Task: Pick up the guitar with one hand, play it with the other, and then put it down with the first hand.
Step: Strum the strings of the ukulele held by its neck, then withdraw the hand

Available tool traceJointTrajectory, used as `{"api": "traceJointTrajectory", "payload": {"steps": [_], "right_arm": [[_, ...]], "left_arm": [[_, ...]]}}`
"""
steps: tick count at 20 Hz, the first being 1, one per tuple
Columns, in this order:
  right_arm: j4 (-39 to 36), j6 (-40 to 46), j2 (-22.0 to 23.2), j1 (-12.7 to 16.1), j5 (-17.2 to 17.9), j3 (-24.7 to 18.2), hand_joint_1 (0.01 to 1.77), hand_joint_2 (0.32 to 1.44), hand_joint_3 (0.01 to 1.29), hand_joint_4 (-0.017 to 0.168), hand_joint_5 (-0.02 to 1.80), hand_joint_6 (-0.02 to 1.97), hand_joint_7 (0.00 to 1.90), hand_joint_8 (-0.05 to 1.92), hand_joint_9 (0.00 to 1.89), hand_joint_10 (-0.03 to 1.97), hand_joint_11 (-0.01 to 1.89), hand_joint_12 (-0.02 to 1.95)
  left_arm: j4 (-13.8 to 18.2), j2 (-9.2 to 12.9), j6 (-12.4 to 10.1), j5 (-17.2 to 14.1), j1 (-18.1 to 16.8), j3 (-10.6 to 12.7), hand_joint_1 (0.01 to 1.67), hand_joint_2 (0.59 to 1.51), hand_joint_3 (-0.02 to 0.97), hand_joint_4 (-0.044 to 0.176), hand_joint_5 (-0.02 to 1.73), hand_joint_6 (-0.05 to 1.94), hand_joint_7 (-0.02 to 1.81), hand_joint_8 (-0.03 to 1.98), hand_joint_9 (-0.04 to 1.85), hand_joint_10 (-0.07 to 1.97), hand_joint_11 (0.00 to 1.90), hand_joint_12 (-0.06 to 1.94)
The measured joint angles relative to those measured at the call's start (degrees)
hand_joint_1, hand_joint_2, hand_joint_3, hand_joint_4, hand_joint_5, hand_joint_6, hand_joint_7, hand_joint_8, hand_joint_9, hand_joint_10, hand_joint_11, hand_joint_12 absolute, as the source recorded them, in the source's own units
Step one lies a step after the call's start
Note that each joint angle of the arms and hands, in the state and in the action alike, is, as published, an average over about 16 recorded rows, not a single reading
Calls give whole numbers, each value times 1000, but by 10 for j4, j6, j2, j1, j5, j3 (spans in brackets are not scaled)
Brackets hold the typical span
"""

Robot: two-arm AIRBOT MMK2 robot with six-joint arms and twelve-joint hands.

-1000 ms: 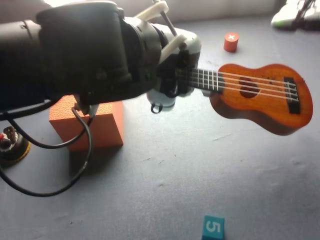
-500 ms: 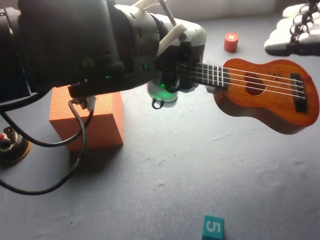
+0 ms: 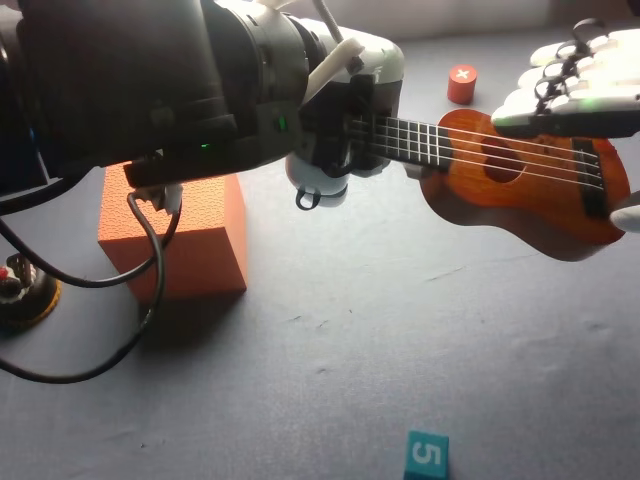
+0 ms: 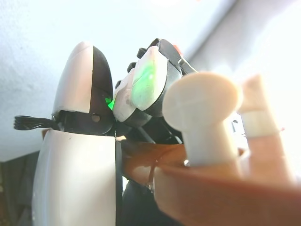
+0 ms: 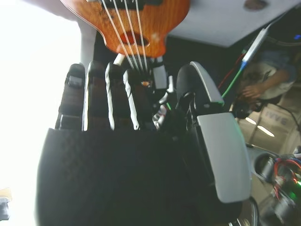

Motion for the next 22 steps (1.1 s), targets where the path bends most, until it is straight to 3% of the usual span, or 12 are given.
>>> {"api": "traceJointTrajectory", "payload": {"steps": [9,22], "right_arm": [[5,-11,-9,-23,-18,-8,582,1346,17,-4,101,25,113,-4,70,21,21,79],[6,-10,8,-32,18,-24,612,1334,17,-3,260,77,179,-13,101,21,21,173]], "left_arm": [[0,0,9,-2,-2,0,1527,1060,17,-5,1318,1874,1345,1975,1421,1950,1484,1915],[0,0,15,-3,-4,0,1526,1063,0,-5,1310,1858,1319,1971,1418,1950,1493,1914]]}}
